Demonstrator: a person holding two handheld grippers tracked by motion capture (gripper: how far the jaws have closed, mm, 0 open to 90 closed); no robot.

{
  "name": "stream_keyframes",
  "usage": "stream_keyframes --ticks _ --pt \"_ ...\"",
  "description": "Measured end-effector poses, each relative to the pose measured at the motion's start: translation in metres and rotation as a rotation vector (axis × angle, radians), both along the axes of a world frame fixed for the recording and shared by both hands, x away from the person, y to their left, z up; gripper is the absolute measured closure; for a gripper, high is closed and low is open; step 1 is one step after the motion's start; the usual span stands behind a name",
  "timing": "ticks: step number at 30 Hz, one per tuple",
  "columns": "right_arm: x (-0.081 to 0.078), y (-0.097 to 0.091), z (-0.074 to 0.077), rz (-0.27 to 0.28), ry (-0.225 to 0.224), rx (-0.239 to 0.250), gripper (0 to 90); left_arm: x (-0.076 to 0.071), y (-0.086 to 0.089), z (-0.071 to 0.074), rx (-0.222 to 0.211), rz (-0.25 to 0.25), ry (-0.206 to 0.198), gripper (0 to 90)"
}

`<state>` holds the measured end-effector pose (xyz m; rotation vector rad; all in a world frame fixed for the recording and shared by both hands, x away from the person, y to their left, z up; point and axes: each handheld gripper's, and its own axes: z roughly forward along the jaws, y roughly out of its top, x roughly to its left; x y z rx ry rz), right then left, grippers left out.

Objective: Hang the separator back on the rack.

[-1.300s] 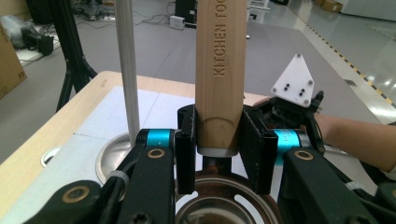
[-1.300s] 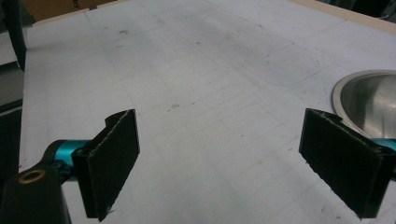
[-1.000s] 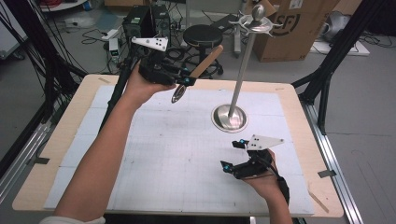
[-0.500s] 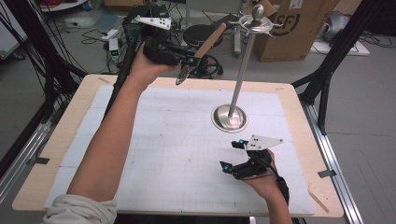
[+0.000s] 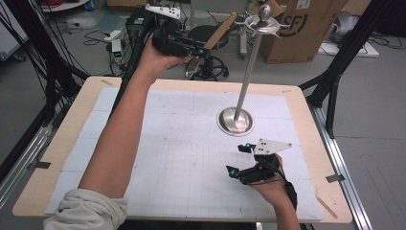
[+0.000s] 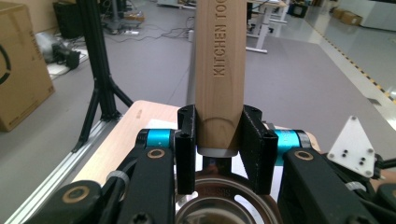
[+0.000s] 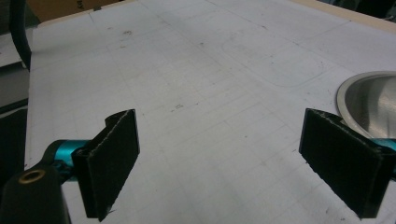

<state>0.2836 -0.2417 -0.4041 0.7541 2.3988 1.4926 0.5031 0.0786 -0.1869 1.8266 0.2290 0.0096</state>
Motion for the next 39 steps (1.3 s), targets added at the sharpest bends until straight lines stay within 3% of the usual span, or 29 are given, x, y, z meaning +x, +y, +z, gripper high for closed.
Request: stream_keyframes --ticks 7,13,39 --pt "0.0 -0.002 0.001 -0.005 -0.004 0.006 10.9 0.008 -0.005 0.002 0.007 0.001 0.004 69.2" --pt "0.0 -0.001 0.0 -0.004 0.0 0.003 10.8 0.012 -0.01 -0.004 0.023 -0.001 0.018 69.2" --pt "0.001 -0.001 0.0 0.002 -0.005 0.009 10.9 0.007 -0.053 -0.023 0.107 -0.031 0.037 69.0"
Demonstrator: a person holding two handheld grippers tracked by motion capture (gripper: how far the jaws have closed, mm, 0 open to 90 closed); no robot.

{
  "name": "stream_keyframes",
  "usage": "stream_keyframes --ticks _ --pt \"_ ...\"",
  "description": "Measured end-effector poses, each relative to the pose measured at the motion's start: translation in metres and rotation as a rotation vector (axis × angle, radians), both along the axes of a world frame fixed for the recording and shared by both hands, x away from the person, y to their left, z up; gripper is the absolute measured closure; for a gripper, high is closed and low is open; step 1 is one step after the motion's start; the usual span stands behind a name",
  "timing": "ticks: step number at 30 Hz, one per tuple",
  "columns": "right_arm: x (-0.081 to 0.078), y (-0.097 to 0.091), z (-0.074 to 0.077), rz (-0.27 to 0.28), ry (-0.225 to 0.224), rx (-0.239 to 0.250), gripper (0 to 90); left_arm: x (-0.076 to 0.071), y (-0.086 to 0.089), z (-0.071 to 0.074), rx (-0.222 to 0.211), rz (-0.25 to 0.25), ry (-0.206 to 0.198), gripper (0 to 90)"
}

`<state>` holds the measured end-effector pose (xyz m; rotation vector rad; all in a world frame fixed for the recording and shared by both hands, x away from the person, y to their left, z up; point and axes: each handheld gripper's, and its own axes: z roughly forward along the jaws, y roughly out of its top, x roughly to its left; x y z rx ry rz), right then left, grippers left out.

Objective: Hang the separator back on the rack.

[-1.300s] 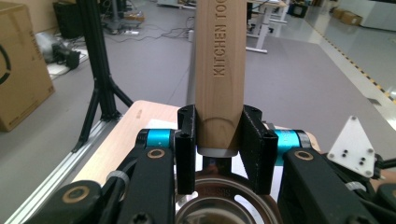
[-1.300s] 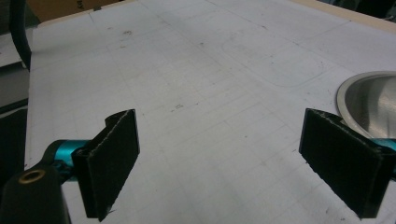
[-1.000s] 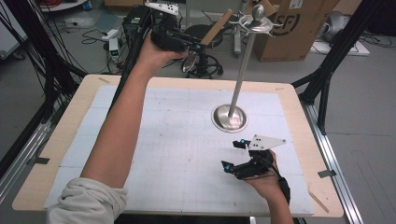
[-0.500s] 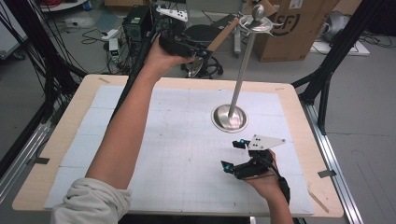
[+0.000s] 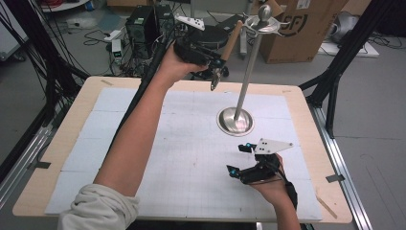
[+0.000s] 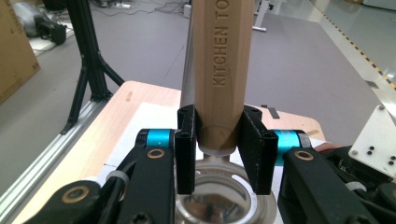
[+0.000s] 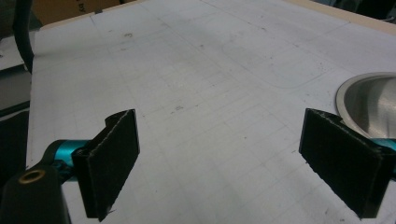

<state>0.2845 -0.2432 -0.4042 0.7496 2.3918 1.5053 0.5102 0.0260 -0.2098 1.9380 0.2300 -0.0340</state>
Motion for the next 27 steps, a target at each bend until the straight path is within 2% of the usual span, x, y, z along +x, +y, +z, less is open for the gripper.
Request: stream_keyframes --ticks 7,9,17,18,19,23,27 --pt "0.0 0.0 0.0 -0.001 0.001 0.001 10.8 0.0 -0.008 -0.001 0.02 -0.006 -0.008 69.0" --pt "0.0 0.0 0.0 0.001 0.004 0.001 10.8 0.0 -0.009 -0.002 0.01 -0.011 0.004 69.0" --pt "0.0 -0.001 0.0 -0.002 0.004 0.005 10.9 -0.001 -0.013 -0.001 0.02 0.003 -0.013 67.9" --pt "0.0 0.0 0.0 -0.001 0.003 0.003 10.9 -0.001 -0.013 -0.001 0.019 0.014 -0.019 64.2" --pt "0.0 0.0 0.0 -0.001 0.001 0.001 10.9 0.0 -0.013 -0.001 0.021 0.025 -0.021 55.6" --pt "0.0 0.0 0.0 0.002 -0.002 -0.001 10.9 -0.001 -0.01 -0.002 0.042 0.043 -0.007 53.9" --pt "0.0 -0.001 0.001 -0.002 0.0 0.003 10.9 -0.002 -0.003 0.001 0.061 0.059 -0.001 47.1"
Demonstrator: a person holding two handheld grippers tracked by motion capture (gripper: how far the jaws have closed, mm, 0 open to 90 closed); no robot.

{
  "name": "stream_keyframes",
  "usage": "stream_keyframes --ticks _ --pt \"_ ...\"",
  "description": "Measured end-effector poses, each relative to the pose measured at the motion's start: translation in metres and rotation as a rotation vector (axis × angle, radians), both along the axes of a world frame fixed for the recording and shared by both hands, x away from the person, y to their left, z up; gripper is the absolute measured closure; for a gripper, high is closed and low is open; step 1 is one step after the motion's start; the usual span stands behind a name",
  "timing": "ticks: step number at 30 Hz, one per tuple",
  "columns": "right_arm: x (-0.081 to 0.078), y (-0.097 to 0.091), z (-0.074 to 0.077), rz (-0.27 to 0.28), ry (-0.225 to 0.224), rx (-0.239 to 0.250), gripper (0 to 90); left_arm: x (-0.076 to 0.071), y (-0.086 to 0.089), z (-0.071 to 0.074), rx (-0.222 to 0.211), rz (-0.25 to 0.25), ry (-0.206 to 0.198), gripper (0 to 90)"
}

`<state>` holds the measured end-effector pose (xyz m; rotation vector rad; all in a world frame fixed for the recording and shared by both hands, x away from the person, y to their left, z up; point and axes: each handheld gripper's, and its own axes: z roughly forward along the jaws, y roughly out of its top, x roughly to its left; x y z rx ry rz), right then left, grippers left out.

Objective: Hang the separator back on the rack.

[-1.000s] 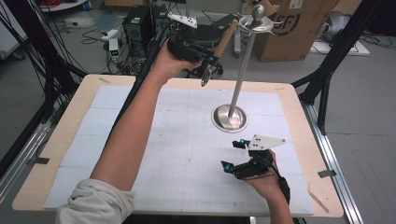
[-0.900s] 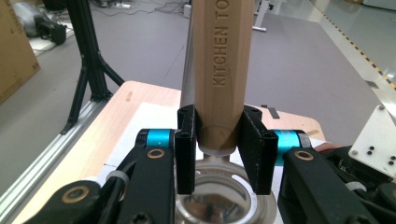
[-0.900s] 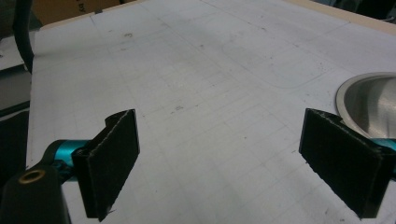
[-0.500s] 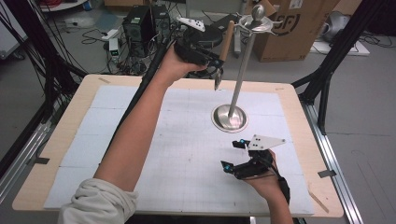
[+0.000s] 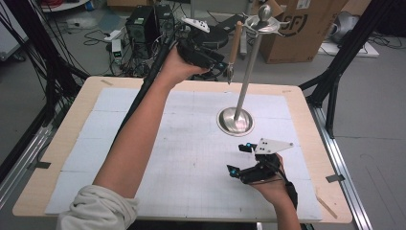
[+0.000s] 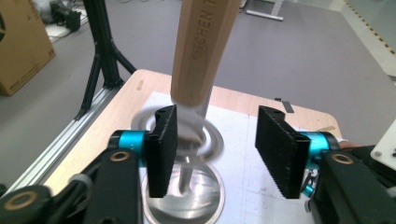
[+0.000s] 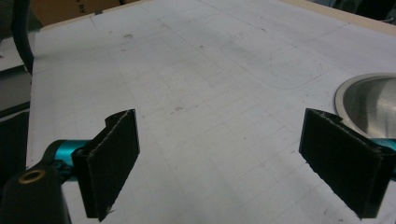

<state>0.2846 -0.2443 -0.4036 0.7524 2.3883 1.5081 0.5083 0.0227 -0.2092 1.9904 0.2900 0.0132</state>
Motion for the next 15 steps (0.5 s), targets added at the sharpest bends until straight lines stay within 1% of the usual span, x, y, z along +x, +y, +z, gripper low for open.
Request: stream_keyframes --ticks 4,7,10,15 --pt "-0.001 -0.001 0.001 -0.002 0.0 0.005 10.9 -0.002 0.007 0.0 -0.004 -0.015 0.01 46.0" --pt "-0.001 -0.001 0.001 -0.002 -0.001 0.005 10.9 -0.005 0.011 0.0 0.015 -0.037 0.022 44.6" --pt "-0.001 -0.001 0.0 -0.004 0.004 0.004 10.9 -0.009 0.016 0.002 0.017 -0.05 0.028 41.8" --pt "0.0 -0.001 0.001 -0.006 0.001 0.008 10.9 -0.017 0.028 0.005 0.008 -0.063 0.017 38.6"
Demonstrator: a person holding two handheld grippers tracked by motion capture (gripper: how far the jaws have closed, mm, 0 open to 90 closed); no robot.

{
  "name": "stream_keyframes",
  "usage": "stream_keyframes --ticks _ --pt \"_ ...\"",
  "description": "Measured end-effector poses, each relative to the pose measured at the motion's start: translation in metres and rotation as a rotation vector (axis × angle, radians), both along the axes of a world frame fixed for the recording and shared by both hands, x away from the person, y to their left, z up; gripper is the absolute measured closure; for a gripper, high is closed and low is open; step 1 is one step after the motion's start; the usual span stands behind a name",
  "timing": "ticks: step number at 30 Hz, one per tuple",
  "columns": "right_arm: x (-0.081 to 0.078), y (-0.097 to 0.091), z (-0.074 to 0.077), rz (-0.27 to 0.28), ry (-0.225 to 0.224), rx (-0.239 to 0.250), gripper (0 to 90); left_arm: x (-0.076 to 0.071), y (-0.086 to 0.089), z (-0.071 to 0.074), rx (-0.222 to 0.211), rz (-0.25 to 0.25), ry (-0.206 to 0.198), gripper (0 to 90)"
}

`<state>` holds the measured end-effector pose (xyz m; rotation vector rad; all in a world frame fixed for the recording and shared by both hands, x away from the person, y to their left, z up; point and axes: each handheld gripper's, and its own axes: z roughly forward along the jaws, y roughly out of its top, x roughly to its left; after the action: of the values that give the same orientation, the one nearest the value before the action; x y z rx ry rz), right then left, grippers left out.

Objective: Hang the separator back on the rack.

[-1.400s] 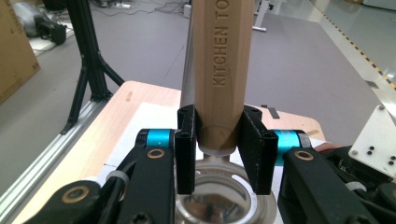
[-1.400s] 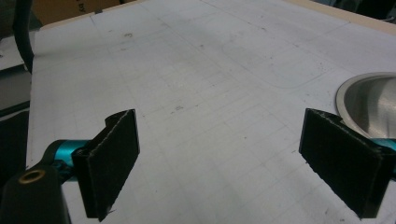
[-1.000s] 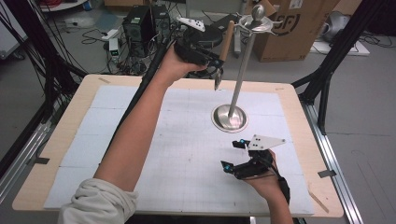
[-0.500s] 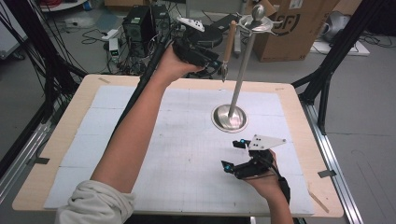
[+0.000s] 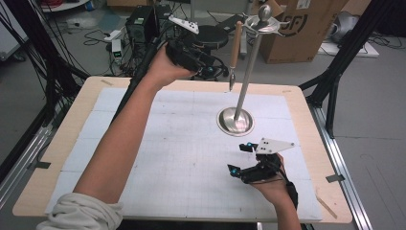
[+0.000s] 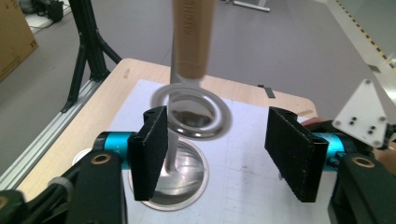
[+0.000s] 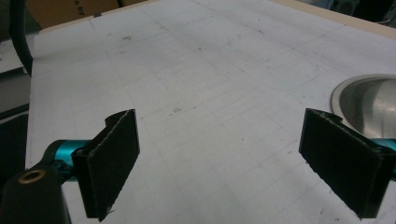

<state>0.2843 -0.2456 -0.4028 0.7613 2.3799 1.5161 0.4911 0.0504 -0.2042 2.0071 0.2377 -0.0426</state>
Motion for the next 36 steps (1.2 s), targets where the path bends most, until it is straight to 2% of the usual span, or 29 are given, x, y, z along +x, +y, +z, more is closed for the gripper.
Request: stream_keyframes --ticks 3,11,15,18,21,25,31,36 --pt "0.0 0.0 0.0 0.001 -0.003 -0.003 10.8 -0.006 0.01 -0.001 -0.032 -0.005 0.005 35.4" --pt "0.002 0.003 -0.001 0.008 0.0 -0.008 10.9 -0.023 0.043 -0.01 -0.048 0.004 -0.015 29.8" --pt "0.001 0.004 -0.002 0.011 -0.001 -0.011 10.9 -0.03 0.058 -0.019 -0.048 0.023 -0.006 27.4" --pt "0.0 0.004 -0.001 0.011 0.001 -0.01 10.8 -0.035 0.069 -0.027 -0.066 0.033 0.016 26.1" --pt "0.0 0.005 -0.001 0.012 0.0 -0.01 10.9 -0.039 0.076 -0.035 -0.056 0.041 0.025 24.6" --pt "0.001 0.005 -0.002 0.009 0.001 -0.011 10.9 -0.047 0.086 -0.044 -0.063 0.041 0.026 23.0" --pt "0.002 0.005 -0.003 0.008 0.004 -0.014 10.8 -0.067 0.101 -0.061 -0.065 0.057 0.033 16.7" --pt "0.002 0.006 -0.003 0.011 0.007 -0.013 10.9 -0.084 0.115 -0.075 -0.079 0.051 0.039 14.9"
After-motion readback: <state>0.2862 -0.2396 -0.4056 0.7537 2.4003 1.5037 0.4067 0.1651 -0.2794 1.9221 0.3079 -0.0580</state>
